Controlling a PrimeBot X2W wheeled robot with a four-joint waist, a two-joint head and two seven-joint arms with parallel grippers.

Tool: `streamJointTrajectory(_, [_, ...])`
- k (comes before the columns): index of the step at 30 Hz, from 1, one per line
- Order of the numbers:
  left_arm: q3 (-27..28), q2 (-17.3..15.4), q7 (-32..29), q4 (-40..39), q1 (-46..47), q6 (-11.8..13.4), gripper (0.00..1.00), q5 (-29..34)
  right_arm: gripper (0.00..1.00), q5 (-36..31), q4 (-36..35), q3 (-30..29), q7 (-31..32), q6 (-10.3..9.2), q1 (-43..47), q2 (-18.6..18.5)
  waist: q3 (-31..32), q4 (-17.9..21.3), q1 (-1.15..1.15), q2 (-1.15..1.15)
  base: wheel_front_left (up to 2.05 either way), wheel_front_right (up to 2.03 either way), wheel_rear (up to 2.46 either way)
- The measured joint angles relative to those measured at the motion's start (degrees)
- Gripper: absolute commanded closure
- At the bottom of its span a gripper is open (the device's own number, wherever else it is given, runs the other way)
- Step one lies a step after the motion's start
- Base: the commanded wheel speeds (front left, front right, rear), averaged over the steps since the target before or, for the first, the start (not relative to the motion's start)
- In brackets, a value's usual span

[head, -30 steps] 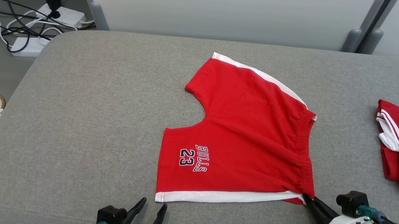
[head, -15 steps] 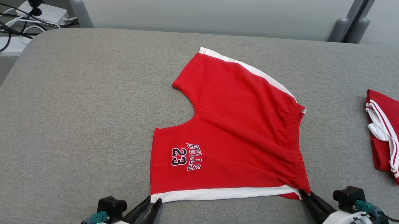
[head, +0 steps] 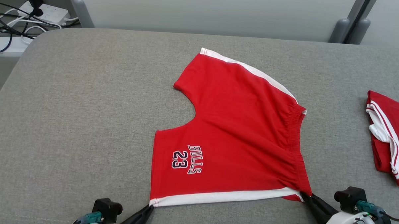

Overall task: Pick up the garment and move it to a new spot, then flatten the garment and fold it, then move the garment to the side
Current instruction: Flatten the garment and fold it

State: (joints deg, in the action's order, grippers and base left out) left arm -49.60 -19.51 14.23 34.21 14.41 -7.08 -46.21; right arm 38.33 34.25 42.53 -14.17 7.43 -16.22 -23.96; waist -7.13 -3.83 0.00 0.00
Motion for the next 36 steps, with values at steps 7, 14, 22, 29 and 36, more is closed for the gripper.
streamJointTrajectory(7, [-6.6,-5.6,-0.7,-3.5,0.3,0.0,1.0,-5.7,1.0,3.7,-3.6,4.4,2.2,0.0,0.0,-3.7,1.0,-0.9,0.0,0.0,0.0,0.0,0.0])
streamJointTrajectory(14, [-11.2,-9.4,-4.0,-6.1,1.6,0.0,1.0,-9.9,1.0,8.9,-10.3,9.7,8.2,0.0,0.3,-8.8,2.3,-1.1,0.0,0.0,0.0,0.0,0.0])
streamJointTrajectory(22, [-16.3,-16.2,-13.3,-14.6,1.7,0.0,1.0,-13.8,1.0,17.9,-18.1,12.9,18.0,0.0,3.9,-14.7,4.2,-0.6,0.0,0.0,0.0,0.0,0.0])
streamJointTrajectory(29, [-15.3,-23.8,-16.1,-23.7,3.8,0.4,1.0,-14.5,1.0,19.8,-22.5,10.2,18.4,0.08,5.2,-17.4,3.8,0.0,0.0,0.0,0.0,0.0,0.0])
streamJointTrajectory(36, [-11.0,-27.5,-18.8,-30.4,16.4,1.1,1.0,-11.2,1.0,18.4,-22.0,4.3,14.8,0.09,4.2,-14.4,0.9,1.3,0.0,0.0,0.0,0.0,0.0])
